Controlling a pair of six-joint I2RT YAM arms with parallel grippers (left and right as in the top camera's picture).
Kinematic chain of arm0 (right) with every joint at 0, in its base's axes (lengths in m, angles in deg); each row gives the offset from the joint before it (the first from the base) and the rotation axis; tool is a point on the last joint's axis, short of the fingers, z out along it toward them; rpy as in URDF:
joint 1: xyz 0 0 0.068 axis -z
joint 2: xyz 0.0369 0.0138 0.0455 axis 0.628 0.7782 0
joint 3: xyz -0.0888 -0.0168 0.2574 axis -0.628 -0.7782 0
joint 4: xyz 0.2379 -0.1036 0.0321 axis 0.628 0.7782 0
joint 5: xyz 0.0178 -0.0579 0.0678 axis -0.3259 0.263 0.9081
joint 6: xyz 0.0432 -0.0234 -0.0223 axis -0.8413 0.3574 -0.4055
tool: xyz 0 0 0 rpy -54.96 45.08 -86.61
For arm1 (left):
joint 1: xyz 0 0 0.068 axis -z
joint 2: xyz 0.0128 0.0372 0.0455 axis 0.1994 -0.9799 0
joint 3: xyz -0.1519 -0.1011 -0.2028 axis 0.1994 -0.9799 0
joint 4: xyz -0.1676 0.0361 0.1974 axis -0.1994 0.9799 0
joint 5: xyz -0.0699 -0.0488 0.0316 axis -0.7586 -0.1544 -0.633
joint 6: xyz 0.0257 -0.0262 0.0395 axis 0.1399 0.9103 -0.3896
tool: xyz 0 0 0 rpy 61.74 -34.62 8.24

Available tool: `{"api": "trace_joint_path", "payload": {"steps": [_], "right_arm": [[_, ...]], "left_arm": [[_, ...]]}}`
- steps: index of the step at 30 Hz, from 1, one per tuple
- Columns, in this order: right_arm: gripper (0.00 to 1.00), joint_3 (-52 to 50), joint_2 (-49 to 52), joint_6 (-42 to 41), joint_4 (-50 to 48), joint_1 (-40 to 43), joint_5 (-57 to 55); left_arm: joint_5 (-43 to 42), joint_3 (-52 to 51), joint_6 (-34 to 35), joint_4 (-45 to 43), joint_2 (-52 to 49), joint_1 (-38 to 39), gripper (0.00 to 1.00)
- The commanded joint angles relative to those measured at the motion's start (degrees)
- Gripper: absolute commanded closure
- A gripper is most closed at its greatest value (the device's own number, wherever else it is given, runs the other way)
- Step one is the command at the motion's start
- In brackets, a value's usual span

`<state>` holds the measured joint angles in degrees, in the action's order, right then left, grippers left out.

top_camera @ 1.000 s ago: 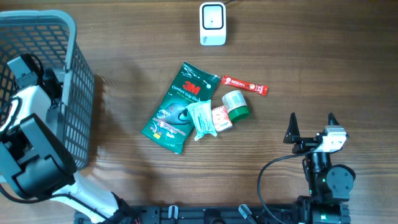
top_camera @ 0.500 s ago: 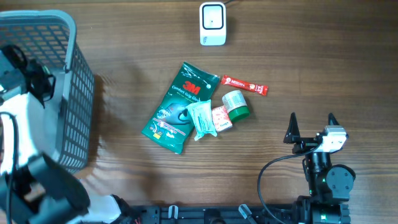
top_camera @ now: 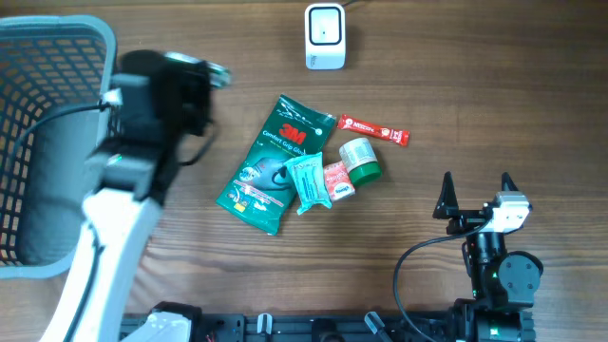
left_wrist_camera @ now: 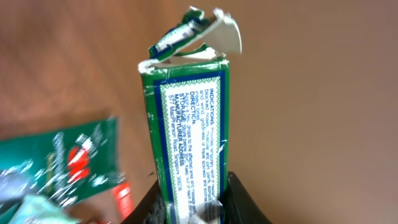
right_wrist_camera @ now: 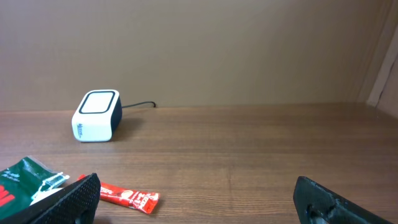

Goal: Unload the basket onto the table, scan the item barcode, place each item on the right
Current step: 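Lift the green box out and place it beside the jar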

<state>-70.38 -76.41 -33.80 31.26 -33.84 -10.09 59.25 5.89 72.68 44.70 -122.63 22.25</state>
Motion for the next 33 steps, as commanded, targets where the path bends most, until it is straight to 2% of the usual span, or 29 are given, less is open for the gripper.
{"api": "trace_joint_path", "payload": {"steps": [1, 4, 6, 9, 10, 11, 12, 13, 14, 15, 16, 19, 20, 21, 25, 26, 28, 31, 33], "right_arm": [[0.0, -0.04, -0.35, 0.98, -0.13, -0.02, -0.52], [0.0, -0.04, -0.35, 1.01, -0.13, -0.02, -0.55], [0.0, -0.04, -0.35, 1.01, -0.13, -0.02, -0.52], [0.0, -0.04, -0.35, 1.01, -0.11, -0.02, -0.52], [0.0, -0.04, -0.35, 1.01, -0.13, -0.02, -0.52], [0.0, -0.04, -0.35, 0.98, -0.13, -0.02, -0.55], [0.0, -0.04, -0.35, 1.01, -0.13, -0.02, -0.55], [0.0, -0.04, -0.35, 1.01, -0.11, -0.02, -0.52], [0.0, -0.04, -0.35, 0.98, -0.13, -0.02, -0.55], [0.0, -0.04, -0.35, 1.01, -0.13, -0.02, -0.52], [0.0, -0.04, -0.35, 1.01, -0.13, -0.02, -0.55], [0.0, -0.04, -0.35, 0.98, -0.11, -0.02, -0.52], [0.0, -0.04, -0.35, 0.98, -0.13, -0.02, -0.52], [0.0, -0.04, -0.35, 1.01, -0.11, -0.02, -0.52], [0.0, -0.04, -0.35, 1.01, -0.11, -0.02, -0.52], [0.0, -0.04, -0.35, 1.01, -0.13, -0.02, -0.52], [0.0, -0.04, -0.35, 0.98, -0.11, -0.02, -0.52], [0.0, -0.04, -0.35, 0.98, -0.13, -0.02, -0.52], [0.0, -0.04, -0.35, 1.01, -0.13, -0.02, -0.55]], "left_arm": [[3.87, 0.0, -0.83, 0.48, -10.69, 11.15, 0.82], [3.82, 0.0, 1.07, -2.25, -21.99, 18.86, 0.8], [3.39, 0.0, 1.09, -7.04, -29.64, 23.52, 0.79], [3.67, 0.0, 1.07, -10.16, -34.49, 27.45, 0.77], [3.85, 0.0, 1.07, -10.4, -35.06, 28.17, 0.65], [4.15, 0.0, 0.96, -10.23, -35.17, 28.7, 0.35], [4.37, 0.09, 0.2, -10.29, -35.04, 28.74, 0.2], [4.81, 0.48, -2.21, -10.23, -34.14, 28.55, 0.05], [6.19, 1.27, -6.14, -9.77, -32.57, 28.06, 0.01], [8.94, 2.62, -10.21, -8.28, -30.47, 27.58, 0.0], [14.88, 5.77, -17.31, -5.09, -26.51, 27.04, 0.0], [36.89, 16.04, -42.21, -2.14, -15.91, 27.47, 0.0], [44.22, 18.95, -50.03, -4.28, -12.98, 27.56, 0.0], [50.84, 22.18, -61.33, -9.64, -9.55, 27.52, 0.0], [58.75, 26.05, -90.84, -26.16, -1.7, 25.83, 0.0], [60.76, 26.05, -95.17, -28.85, -0.09, 25.35, 0.0], [62.27, 25.92, -98.6, -29.16, 3.5, 24.11, 0.0], [63.19, 25.88, -95.14, -26.93, 8.2, 23.56, 0.0], [62.95, 25.88, -89.61, -22.84, 11.72, 22.8, 0.0]]}}
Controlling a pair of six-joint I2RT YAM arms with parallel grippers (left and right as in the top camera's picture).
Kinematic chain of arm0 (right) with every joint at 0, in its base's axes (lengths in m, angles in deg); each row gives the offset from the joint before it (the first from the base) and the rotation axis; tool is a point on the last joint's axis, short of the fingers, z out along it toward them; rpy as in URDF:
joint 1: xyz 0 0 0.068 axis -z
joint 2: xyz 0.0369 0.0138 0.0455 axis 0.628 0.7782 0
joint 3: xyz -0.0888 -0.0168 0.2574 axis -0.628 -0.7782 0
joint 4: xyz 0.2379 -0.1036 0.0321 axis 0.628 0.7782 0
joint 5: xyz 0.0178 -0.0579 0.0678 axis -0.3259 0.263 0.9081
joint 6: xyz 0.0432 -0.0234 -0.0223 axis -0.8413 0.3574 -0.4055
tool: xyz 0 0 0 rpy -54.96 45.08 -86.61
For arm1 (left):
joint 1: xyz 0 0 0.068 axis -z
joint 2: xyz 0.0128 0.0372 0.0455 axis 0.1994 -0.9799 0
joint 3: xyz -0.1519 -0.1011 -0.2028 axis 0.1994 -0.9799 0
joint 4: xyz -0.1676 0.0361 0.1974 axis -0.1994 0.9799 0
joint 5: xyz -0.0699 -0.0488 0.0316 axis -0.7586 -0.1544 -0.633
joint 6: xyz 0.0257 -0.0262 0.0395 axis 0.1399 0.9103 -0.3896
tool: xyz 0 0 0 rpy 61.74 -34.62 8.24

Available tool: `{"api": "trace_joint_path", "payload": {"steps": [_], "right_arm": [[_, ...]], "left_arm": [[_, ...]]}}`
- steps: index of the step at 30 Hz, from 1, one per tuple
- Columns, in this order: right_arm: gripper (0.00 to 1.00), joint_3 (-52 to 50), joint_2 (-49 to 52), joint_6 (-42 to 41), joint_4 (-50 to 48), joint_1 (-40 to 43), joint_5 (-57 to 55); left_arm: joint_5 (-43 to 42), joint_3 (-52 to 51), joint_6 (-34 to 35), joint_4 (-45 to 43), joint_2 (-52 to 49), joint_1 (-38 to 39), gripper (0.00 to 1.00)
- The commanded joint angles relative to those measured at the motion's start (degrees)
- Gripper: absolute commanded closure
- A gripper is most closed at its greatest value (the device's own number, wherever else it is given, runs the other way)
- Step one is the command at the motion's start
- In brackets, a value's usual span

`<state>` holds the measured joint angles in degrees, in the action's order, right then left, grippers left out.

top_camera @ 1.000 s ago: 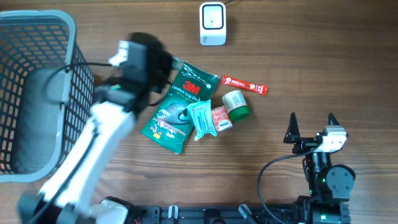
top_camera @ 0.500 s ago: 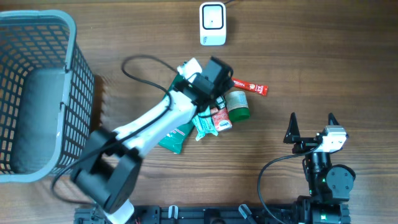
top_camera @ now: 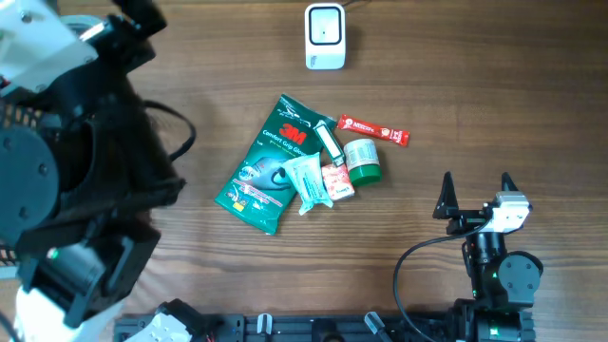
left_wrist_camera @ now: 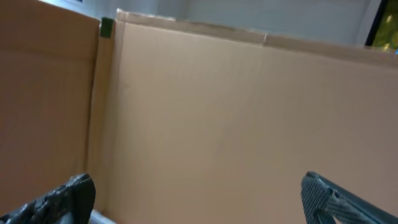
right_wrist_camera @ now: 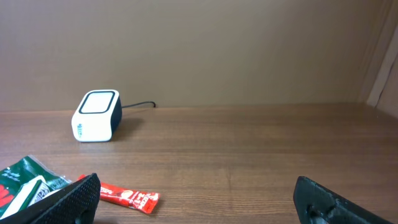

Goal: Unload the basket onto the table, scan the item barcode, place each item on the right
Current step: 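Lift the green box out and place it beside the jar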

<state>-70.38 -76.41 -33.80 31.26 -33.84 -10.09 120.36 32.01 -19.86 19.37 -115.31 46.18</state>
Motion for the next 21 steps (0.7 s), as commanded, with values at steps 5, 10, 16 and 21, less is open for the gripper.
{"api": "trace_joint_path", "payload": {"steps": [5, 10, 16, 21], "right_arm": [[0.0, -0.04, -0.35, 1.01, -0.11, -0.02, -0.52], [0.0, -0.04, -0.35, 0.98, -0.13, -0.02, -0.52], [0.0, -0.04, -0.35, 1.01, -0.13, -0.02, -0.55], [0.01, -0.04, -0.35, 0.98, -0.13, -0.02, -0.52]], "left_arm": [[-17.97, -3.54, 11.45, 16.65, 14.32, -9.81, 0.0], [-43.87, -17.35, 24.26, 16.96, 32.3, -26.8, 0.0], [-58.47, -26.36, 29.99, 15.58, 49.9, -44.28, 0.0], [-60.81, -26.36, 30.18, 17.07, 62.42, -39.28, 0.0]]}}
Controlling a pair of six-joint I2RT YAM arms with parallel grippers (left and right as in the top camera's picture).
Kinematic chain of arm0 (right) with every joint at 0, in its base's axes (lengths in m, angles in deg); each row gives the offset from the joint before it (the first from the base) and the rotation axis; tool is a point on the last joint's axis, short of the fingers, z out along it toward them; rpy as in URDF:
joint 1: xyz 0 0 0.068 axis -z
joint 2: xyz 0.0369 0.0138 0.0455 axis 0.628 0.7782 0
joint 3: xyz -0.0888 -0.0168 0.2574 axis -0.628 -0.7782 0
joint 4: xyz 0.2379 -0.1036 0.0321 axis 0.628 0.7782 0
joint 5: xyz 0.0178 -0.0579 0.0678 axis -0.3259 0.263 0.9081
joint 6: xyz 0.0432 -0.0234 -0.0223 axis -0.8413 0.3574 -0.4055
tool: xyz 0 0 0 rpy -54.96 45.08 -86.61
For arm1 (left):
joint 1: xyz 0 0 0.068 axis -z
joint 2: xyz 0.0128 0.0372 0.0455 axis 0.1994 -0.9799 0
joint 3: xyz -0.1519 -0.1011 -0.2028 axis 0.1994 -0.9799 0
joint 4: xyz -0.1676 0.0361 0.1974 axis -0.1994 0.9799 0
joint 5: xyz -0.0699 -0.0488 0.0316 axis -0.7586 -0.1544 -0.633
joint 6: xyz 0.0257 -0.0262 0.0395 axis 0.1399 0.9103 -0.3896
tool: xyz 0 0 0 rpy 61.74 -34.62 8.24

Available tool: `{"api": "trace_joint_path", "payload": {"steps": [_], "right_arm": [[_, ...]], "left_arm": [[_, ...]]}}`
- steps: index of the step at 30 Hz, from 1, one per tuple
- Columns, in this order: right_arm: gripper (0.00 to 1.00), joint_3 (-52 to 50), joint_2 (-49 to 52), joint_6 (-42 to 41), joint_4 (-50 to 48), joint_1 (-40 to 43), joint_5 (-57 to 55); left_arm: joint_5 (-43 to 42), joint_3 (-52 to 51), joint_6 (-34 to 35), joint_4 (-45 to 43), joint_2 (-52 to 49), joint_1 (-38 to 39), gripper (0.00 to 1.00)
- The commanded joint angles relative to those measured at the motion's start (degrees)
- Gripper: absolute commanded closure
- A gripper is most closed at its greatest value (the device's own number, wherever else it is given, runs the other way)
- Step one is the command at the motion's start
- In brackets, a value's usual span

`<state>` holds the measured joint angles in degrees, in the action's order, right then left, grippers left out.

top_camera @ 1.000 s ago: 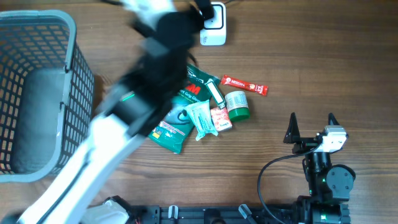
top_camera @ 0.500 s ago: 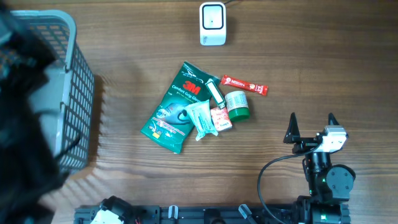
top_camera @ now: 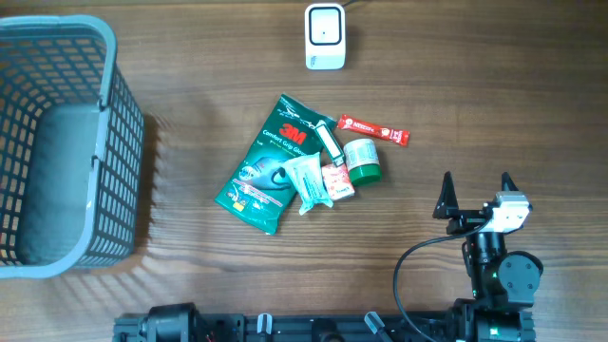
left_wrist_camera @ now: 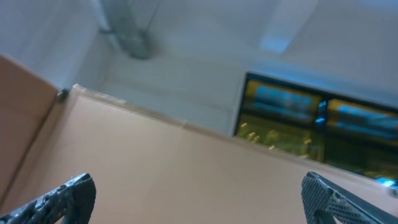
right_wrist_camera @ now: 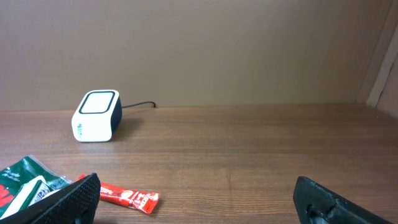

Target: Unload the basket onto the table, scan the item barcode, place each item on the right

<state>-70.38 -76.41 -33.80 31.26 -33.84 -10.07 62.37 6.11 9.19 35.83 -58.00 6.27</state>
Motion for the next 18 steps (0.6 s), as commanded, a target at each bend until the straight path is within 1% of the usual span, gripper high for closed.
{"api": "trace_joint_path", "payload": {"steps": [1, 6, 8, 9, 12, 13, 14, 15, 16, 18], "right_arm": [[0.0, -0.04, -0.35, 1.01, -0.13, -0.02, -0.55], [0.0, -0.04, -0.35, 0.98, -0.13, -0.02, -0.55], [0.0, -0.04, -0.35, 1.01, -0.13, -0.02, -0.55], [0.0, -0.04, -0.35, 1.01, -0.13, -0.02, -0.55], [0.0, -0.04, -0.35, 1.01, -0.13, -0.02, -0.55], [0.0, -0.04, -0.35, 1.11, -0.13, -0.02, -0.57], [0.0, -0.04, -0.35, 0.87, -0.17, -0.02, -0.17], [0.0, -0.04, -0.35, 0.22, -0.2, -0.02, 0.87], [0.0, -0.04, -0.28, -6.93, -0.52, -0.02, 3.43], [0.0, 0.07, -0.26, -24.24, -1.25, -0.02, 8.83]], "left_arm": [[-2.8, -0.44, 1.14, 0.59, 7.34, 0.87, 0.0], [-2.99, 1.44, 1.22, 1.66, 7.54, 1.95, 0.0], [0.39, 1.42, 1.18, 1.86, 7.54, 2.4, 0.0], [0.46, 0.92, 1.88, 1.22, 7.5, 2.34, 0.0], [0.5, -2.1, 5.92, -4.76, 7.41, 2.36, 0.0], [1.03, -3.61, 5.88, -6.1, 7.39, 2.36, 0.0], [3.02, -4.37, 5.86, -5.33, 7.39, 2.36, 0.0], [5.31, -4.85, 5.9, -2.27, 7.39, 2.36, 0.0], [5.42, -4.92, 6.1, 3.61, 7.39, 2.36, 0.0], [5.42, -5.81, 7.41, 12.15, 7.39, 2.47, 0.0]]}}
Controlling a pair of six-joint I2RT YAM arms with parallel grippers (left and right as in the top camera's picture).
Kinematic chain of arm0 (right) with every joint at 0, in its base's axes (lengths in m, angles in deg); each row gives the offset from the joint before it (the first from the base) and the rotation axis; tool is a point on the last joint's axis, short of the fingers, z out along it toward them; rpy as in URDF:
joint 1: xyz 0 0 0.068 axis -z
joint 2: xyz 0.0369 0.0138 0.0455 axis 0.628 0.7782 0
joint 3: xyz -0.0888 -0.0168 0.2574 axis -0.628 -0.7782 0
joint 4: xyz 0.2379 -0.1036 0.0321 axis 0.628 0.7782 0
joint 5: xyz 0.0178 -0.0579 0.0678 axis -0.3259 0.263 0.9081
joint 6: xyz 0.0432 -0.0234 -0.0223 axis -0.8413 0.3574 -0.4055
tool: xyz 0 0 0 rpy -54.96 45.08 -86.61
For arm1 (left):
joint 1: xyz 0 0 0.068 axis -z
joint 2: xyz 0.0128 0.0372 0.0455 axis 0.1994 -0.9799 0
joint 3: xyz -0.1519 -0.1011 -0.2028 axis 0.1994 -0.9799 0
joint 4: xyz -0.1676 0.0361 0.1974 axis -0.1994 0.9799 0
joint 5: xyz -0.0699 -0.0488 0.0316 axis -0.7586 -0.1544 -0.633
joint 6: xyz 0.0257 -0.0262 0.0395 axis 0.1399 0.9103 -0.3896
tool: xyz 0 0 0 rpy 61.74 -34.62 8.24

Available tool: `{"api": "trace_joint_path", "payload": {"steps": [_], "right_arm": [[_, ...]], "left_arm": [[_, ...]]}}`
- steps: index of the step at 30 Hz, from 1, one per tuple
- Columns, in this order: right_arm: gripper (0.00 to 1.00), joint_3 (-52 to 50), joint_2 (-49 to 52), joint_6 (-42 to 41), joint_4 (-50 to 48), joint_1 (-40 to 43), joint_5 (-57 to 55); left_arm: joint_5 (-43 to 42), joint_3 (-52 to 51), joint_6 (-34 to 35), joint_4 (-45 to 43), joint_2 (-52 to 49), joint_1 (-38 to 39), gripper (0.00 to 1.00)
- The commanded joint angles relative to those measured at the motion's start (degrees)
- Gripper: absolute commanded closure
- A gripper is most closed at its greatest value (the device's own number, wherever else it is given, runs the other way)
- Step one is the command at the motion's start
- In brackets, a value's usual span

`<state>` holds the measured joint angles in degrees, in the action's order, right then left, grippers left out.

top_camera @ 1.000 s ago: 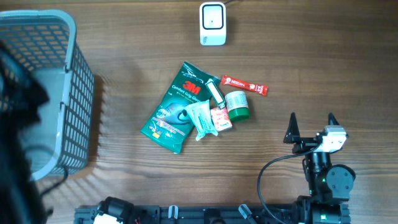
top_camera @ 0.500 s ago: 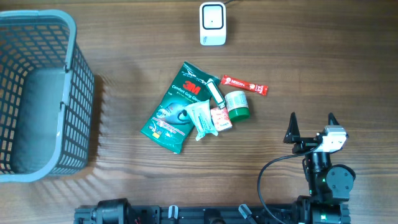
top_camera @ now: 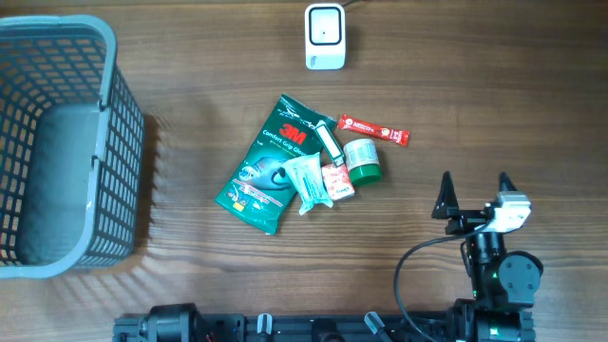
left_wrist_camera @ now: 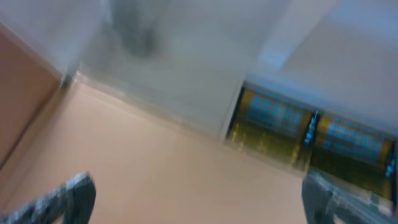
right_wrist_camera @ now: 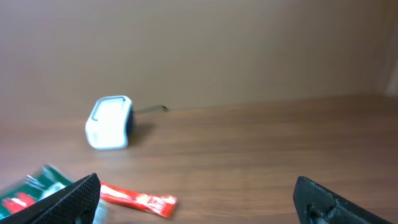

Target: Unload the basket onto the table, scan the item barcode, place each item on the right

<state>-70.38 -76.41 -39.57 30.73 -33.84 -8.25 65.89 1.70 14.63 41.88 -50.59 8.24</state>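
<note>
A white barcode scanner (top_camera: pixel 324 36) stands at the table's far edge and also shows in the right wrist view as the scanner (right_wrist_camera: pixel 111 122). Mid-table is a pile: a green 3M pouch (top_camera: pixel 271 163), a narrow green box (top_camera: pixel 329 142), a green-lidded tub (top_camera: pixel 360 160), a red sachet (top_camera: pixel 373 129) and small packets (top_camera: pixel 323 180). My right gripper (top_camera: pixel 475 195) stands open near the front right, with nothing between its fingers (right_wrist_camera: pixel 71 199). My left gripper (left_wrist_camera: pixel 199 199) is open and empty, pointing up at the ceiling. The left arm is out of the overhead view.
A grey mesh basket (top_camera: pixel 114 142) fills the left end of the table. The scanner's cable runs off the far edge. A brown cardboard wall (right_wrist_camera: pixel 249 50) backs the table.
The right wrist view has shifted a little, so the scanner sits slightly right and lower in it. The left wrist view is blurred and tilted further upward. The pile is unchanged.
First my left gripper was shut on the narrow green box, left of the pile. Then the box lay on the pile beside the tub, with the gripper open and raised. After that the left arm was gone from the overhead view, its camera facing the ceiling.
</note>
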Motion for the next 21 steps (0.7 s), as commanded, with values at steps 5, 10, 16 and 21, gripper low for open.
{"api": "trace_joint_path", "payload": {"steps": [5, 10, 16, 21], "right_arm": [[0.0, 3.76, 0.76, -26.99, -7.78, -0.02, 32.0], [0.0, 19.12, 14.05, -15.17, 10.45, -0.02, 30.86], [0.0, 45.51, 45.4, -4.28, 31.74, -1.79, 24.24], [0.0, 68.48, 67.34, -3.54, 53.24, -12.17, 9.68]], "left_arm": [[-1.01, -18.16, 1.03, 3.87, 0.0, 0.55, 0.0], [-8.79, -33.0, 1.14, -2.93, 0.0, 0.55, 0.0], [-10.67, -38.56, 1.31, -2.32, 0.0, 0.55, 0.0], [-12.13, -42.8, 1.27, -2.62, 0.0, 0.55, 0.0]]}}
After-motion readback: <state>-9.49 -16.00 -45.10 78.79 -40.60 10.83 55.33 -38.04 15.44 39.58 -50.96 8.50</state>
